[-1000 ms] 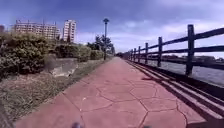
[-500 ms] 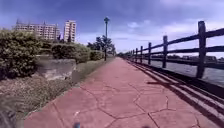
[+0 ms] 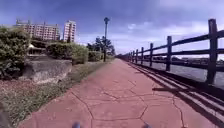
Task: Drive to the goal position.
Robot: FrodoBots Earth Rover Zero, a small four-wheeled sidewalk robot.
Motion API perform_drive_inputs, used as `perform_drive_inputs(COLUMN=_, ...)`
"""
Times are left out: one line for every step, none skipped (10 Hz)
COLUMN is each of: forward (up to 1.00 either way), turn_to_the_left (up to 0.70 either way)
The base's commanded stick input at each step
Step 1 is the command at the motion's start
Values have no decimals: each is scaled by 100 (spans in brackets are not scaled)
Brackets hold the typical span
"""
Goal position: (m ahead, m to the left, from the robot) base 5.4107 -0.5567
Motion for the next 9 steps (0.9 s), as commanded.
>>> perform_drive_inputs(forward=70, turn_to_the_left=0)
perform_drive_inputs(forward=70, turn_to_the_left=0)
perform_drive_inputs(forward=70, turn_to_the_left=0)
perform_drive_inputs(forward=70, turn_to_the_left=0)
perform_drive_inputs(forward=70, turn_to_the_left=29)
perform_drive_inputs(forward=70, turn_to_the_left=35)
perform_drive_inputs(forward=70, turn_to_the_left=35)
perform_drive_inputs(forward=70, turn_to_the_left=35)
perform_drive_inputs(forward=70, turn_to_the_left=35)
